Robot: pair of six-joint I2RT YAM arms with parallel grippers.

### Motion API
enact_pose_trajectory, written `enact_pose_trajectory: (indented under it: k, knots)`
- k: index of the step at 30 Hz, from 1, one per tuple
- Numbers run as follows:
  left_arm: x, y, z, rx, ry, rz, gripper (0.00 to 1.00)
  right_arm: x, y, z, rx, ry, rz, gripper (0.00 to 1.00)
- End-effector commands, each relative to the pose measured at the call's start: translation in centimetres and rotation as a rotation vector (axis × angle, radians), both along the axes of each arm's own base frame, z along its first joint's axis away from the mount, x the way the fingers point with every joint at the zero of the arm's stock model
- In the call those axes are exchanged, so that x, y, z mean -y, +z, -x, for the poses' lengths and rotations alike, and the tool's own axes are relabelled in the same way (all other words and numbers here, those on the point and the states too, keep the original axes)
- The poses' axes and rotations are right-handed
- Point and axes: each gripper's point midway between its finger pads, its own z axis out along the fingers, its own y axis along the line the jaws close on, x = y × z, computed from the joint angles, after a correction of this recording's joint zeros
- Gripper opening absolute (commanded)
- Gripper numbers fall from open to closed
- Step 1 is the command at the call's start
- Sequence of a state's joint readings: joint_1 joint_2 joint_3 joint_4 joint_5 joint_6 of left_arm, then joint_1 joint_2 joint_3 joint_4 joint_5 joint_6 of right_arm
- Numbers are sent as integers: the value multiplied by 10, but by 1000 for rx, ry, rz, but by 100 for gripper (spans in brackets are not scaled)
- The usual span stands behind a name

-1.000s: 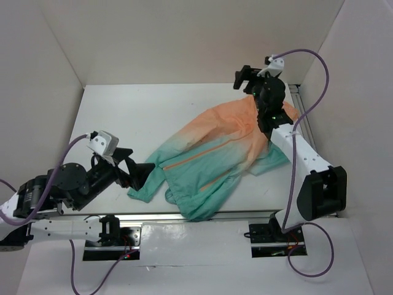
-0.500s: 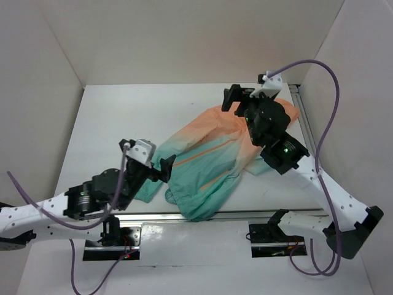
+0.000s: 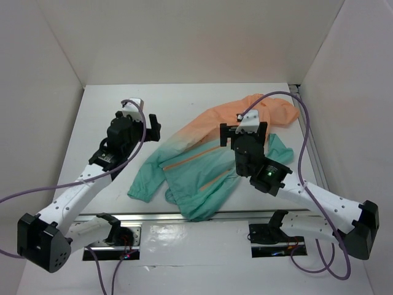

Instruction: Zip up the jacket

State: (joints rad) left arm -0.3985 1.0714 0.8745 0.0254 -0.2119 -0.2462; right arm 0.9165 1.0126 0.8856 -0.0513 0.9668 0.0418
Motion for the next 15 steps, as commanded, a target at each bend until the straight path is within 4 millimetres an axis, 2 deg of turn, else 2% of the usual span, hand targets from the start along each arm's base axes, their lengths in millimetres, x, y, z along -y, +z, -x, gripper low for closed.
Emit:
enact_pose_trajectory:
  k: [1, 2, 5, 6, 9, 10, 13, 15]
  knots:
    - [13, 6, 0, 53, -65, 81, 100, 17, 11, -3, 75, -52, -55, 100]
    - [7, -9, 1, 39, -48, 50, 100, 23, 4, -7, 71, -67, -60, 100]
    - [-11, -28, -1, 31, 39, -3, 100, 26, -20, -13, 48, -50, -54, 100]
    - [-16, -45, 4, 16, 50, -26, 100, 25, -25, -13, 40, -40, -47, 100]
    - [-20, -47, 8, 71, 60, -13, 100, 26, -35, -14, 50, -30, -53, 100]
    - [-21, -54, 12, 67, 60, -15, 100, 29, -37, -15, 50, -42, -52, 100]
    - [-27, -52, 10, 79, 77, -27, 100, 32, -46, -21, 15, -46, -42, 100]
    - [-26, -52, 10, 80, 66, -34, 100, 30, -40, -24, 24, -28, -56, 100]
